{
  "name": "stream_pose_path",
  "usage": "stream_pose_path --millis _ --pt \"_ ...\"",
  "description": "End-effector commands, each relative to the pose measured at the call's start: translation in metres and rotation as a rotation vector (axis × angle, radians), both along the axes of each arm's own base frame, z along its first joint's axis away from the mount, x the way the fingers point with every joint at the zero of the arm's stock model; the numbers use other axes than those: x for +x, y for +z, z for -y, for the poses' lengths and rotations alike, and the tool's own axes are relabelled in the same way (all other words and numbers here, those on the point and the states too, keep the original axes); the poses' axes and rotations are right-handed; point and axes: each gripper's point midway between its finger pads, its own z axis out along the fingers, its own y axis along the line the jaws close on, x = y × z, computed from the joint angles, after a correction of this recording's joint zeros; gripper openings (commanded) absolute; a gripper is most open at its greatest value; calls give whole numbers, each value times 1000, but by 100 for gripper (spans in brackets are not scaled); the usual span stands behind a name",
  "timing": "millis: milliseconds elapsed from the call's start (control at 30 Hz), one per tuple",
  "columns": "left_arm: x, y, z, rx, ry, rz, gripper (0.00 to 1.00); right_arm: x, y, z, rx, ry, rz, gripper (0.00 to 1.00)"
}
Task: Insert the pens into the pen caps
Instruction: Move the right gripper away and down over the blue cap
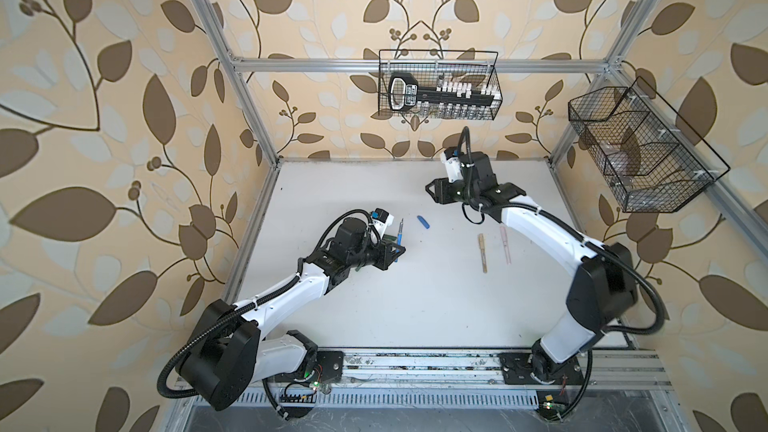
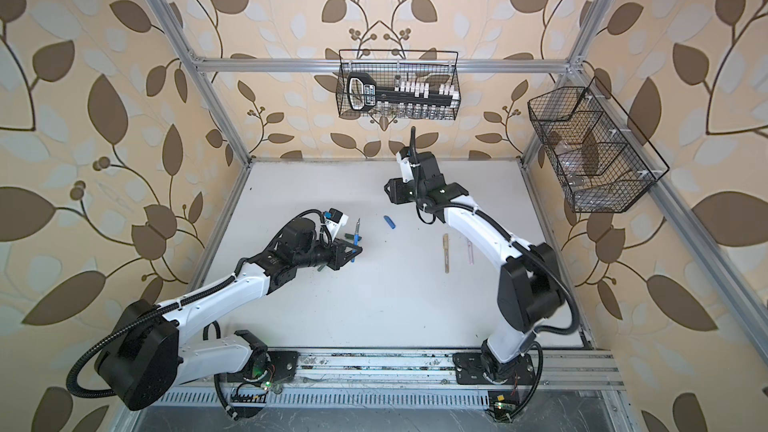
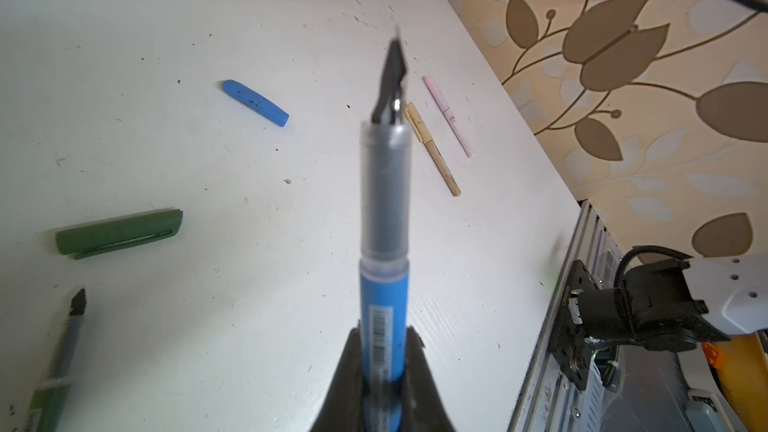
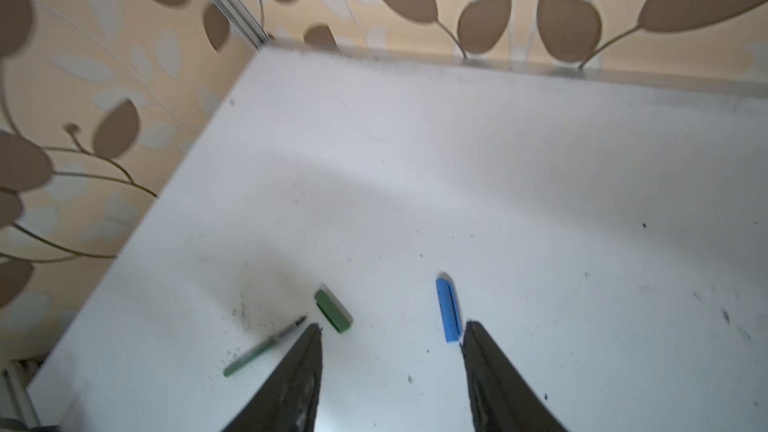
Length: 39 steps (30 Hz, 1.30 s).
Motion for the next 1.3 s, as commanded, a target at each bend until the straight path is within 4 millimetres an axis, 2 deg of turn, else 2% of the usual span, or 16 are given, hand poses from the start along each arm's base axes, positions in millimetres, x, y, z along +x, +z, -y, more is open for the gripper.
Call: stream_pose_path --millis 0,133,333,733,900,1133,1267 --pt "8 26 -5 -10 22 104 0 -21 -69 13 -219 92 -228 56" --pt "8 25 -5 -9 23 106 0 -9 -107 13 -334 105 -300 56" --pt "7 27 -2 -24 7 99 0 3 -132 4 -375 137 -316 57" --pt "4 32 -1 -35 -2 104 0 18 -162 -18 -414 186 -343 57" --pt "5 32 -1 -35 1 107 0 21 -170 -21 -429 179 -347 57" --pt "4 31 -2 -35 2 106 0 18 -182 -19 -449 173 -369 49" --pt "4 32 -1 -37 -1 107 0 18 -186 -12 -453 152 -387 40"
